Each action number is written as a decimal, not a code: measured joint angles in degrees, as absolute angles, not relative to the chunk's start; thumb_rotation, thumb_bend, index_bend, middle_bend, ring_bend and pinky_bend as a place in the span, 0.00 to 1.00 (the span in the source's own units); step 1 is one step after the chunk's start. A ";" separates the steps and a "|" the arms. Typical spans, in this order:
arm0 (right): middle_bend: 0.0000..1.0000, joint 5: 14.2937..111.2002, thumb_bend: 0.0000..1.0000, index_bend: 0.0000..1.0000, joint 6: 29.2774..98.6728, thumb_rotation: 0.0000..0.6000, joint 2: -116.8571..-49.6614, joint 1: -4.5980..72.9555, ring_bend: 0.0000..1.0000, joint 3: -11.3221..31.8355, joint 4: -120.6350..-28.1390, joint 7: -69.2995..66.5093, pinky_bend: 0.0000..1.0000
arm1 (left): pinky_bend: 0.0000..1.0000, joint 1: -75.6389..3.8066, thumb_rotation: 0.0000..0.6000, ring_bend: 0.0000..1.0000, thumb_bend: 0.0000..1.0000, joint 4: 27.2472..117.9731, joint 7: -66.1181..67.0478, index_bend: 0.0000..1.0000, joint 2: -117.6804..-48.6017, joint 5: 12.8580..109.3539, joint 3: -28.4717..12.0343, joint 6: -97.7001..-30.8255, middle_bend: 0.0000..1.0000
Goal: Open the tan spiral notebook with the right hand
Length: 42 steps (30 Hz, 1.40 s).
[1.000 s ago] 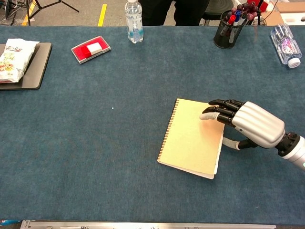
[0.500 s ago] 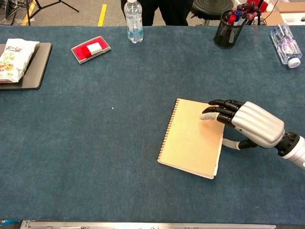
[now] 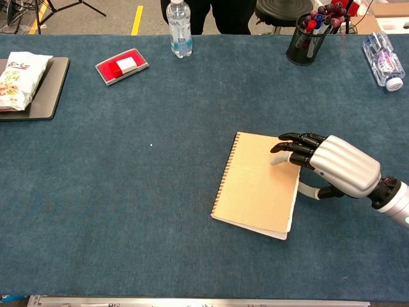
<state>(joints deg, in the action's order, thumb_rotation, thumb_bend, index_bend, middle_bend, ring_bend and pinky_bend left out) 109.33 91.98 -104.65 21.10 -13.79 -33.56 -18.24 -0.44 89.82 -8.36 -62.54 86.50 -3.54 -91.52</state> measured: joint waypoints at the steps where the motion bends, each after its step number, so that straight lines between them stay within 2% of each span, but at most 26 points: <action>1: 0.26 109.31 0.36 0.33 91.92 1.00 -104.63 21.12 0.14 -13.78 -33.63 -18.21 0.27 | 0.42 -0.43 1.00 0.21 0.19 89.82 -8.39 0.44 -62.53 86.49 -3.54 -91.53 0.37; 4: 0.26 109.20 0.38 0.37 91.71 1.00 -104.57 21.15 0.14 -13.74 -33.92 -18.10 0.27 | 0.42 -0.43 1.00 0.21 0.19 89.82 -8.37 0.44 -62.51 86.49 -3.55 -91.53 0.37; 16: 0.27 108.92 0.50 0.60 91.49 1.00 -104.36 21.06 0.14 -13.61 -34.71 -18.14 0.27 | 0.42 -0.42 1.00 0.21 0.19 89.77 -8.29 0.44 -62.57 86.48 -3.58 -91.55 0.37; 25: 0.29 108.63 0.51 0.75 91.12 1.00 -103.81 21.02 0.14 -13.48 -35.82 -18.22 0.27 | 0.42 -0.41 1.00 0.21 0.19 89.82 -8.26 0.44 -62.54 86.45 -3.56 -91.48 0.37; 34: 0.30 108.73 0.51 0.78 91.29 1.00 -102.68 21.21 0.14 -13.37 -37.69 -17.67 0.27 | 0.42 -0.44 1.00 0.21 0.19 89.84 -8.19 0.44 -62.55 86.34 -3.62 -91.42 0.37; 42: 0.30 109.37 0.52 0.79 91.20 1.00 -98.57 21.67 0.14 -13.69 -42.61 -14.32 0.27 | 0.42 -0.40 1.00 0.21 0.19 89.86 -8.07 0.44 -62.58 86.32 -3.63 -91.49 0.37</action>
<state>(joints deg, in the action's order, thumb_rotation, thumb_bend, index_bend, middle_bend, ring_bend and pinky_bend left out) 109.37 91.20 -98.57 21.67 -13.69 -42.61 -14.32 -0.40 89.86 -8.07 -62.58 86.32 -3.63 -91.49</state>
